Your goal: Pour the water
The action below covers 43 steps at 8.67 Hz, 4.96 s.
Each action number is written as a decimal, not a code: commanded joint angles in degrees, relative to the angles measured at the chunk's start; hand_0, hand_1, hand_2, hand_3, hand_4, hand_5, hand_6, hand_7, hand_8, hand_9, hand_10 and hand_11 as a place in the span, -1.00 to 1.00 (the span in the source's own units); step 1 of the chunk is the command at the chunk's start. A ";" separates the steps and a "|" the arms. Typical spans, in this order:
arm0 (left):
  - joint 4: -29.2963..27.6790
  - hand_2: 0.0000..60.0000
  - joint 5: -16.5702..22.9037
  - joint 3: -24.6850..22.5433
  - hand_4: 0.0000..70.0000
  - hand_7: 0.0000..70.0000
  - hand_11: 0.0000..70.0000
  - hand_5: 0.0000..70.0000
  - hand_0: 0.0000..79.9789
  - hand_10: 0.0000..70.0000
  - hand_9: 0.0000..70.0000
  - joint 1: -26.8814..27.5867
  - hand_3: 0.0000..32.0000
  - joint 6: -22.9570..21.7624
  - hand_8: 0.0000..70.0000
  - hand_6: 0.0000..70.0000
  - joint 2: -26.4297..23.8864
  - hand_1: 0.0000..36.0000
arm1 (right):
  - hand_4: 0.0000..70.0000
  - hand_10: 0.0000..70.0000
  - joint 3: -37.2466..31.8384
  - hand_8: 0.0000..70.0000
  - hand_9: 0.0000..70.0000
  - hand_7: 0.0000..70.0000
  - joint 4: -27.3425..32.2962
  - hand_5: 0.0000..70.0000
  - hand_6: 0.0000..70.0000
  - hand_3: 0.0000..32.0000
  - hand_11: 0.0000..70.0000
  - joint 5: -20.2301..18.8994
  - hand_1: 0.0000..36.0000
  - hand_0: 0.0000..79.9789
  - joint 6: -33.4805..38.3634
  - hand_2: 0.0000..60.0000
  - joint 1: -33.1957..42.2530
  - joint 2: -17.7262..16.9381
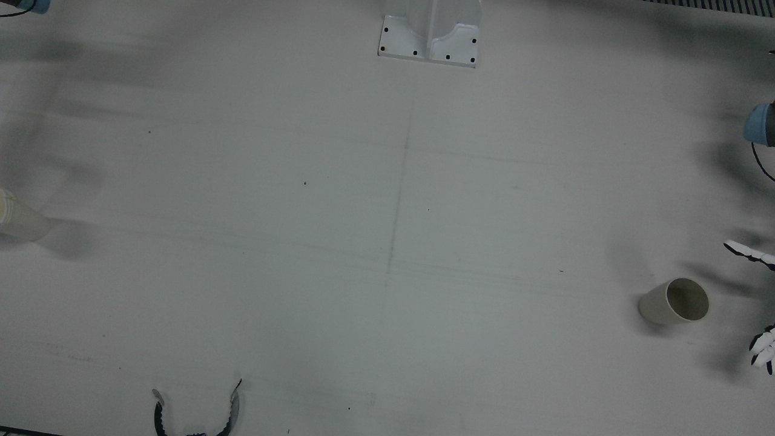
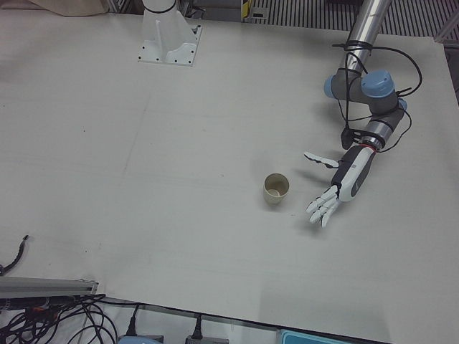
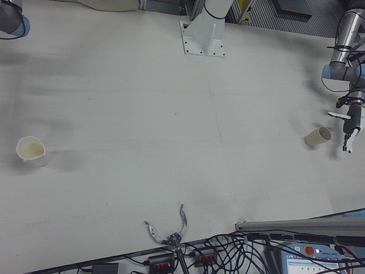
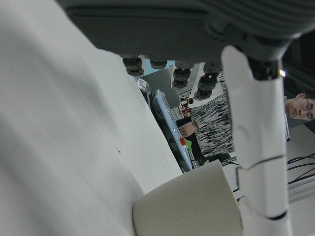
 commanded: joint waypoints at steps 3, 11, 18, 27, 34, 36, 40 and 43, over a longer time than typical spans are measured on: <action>0.89 -1.00 -6.66 0.46 -0.37 -0.78 -0.75 -1.00 1.00 -0.90 -1.00 6.31 -1.00 0.51 -0.94 -0.70 -2.10 0.57 | -1.00 -1.00 -0.04 -0.88 -0.85 -1.00 0.03 -0.83 -0.84 -1.00 -1.00 -0.16 0.16 0.24 -0.14 -0.40 0.08 -0.43; 4.24 -1.00 -9.07 0.37 -0.29 -0.76 -0.80 -1.00 0.78 -0.91 -0.99 8.62 -1.00 -1.68 -0.96 -0.67 -7.46 0.30 | -1.00 -1.00 -6.45 -0.89 -0.87 -1.00 6.35 -0.83 -0.87 -1.00 -1.00 -0.07 0.13 0.22 0.12 -0.44 1.57 -1.22; 8.80 -0.58 -11.27 -0.51 0.22 -0.57 -0.68 1.00 1.00 -0.83 -0.96 8.80 -1.00 -10.29 -0.89 -0.59 -7.99 0.90 | -1.00 -1.00 -6.90 -0.87 -0.84 -1.00 6.45 -0.83 -0.82 -1.00 -1.00 -0.16 0.20 0.25 0.12 -0.39 2.72 -1.05; 15.04 1.00 -11.35 -6.39 0.64 -0.48 -0.58 1.00 1.00 -0.79 -0.90 8.71 -1.00 -13.73 -0.83 -0.51 -7.73 1.00 | -0.84 -1.00 -10.50 -0.90 -0.96 -0.79 6.36 -0.78 -0.65 -1.00 -1.00 0.46 0.51 0.36 -10.07 -0.04 -4.91 9.31; 15.04 1.00 -12.93 -6.40 0.56 -0.49 -0.57 1.00 1.00 -0.78 -0.90 8.53 -1.00 -15.12 -0.82 -0.52 -7.11 1.00 | -1.00 -1.00 -10.41 -0.89 -0.92 -0.71 5.48 -0.76 -0.67 -1.00 -1.00 7.57 0.64 0.41 -12.80 -0.05 -16.26 12.92; 15.13 1.00 -13.72 -6.48 0.56 -0.50 -0.56 1.00 1.00 -0.78 -0.90 8.53 -1.00 -15.84 -0.83 -0.52 -6.33 1.00 | -0.62 -1.00 -9.97 -0.77 -0.69 -0.19 5.31 -0.71 -0.47 -1.00 -1.00 8.37 0.91 0.54 -12.89 0.29 -16.70 13.28; 16.09 1.00 -13.73 -8.23 0.53 -0.51 -0.56 1.00 1.00 -0.77 -0.89 8.71 -1.00 -15.84 -0.82 -0.53 -6.32 1.00 | 0.03 -1.00 -7.71 0.16 0.59 1.00 4.17 -0.47 0.31 -1.00 -1.00 10.48 1.00 1.00 -12.37 1.00 -17.85 13.28; 27.92 1.00 -13.11 -17.27 0.57 -0.49 -0.57 1.00 1.00 -0.78 -0.91 10.28 -1.00 -15.75 -0.83 -0.51 -11.39 1.00 | 0.00 -1.00 10.97 0.12 0.52 1.00 -15.00 -0.39 0.35 -1.00 -1.00 10.13 1.00 1.00 -9.91 1.00 -13.65 13.19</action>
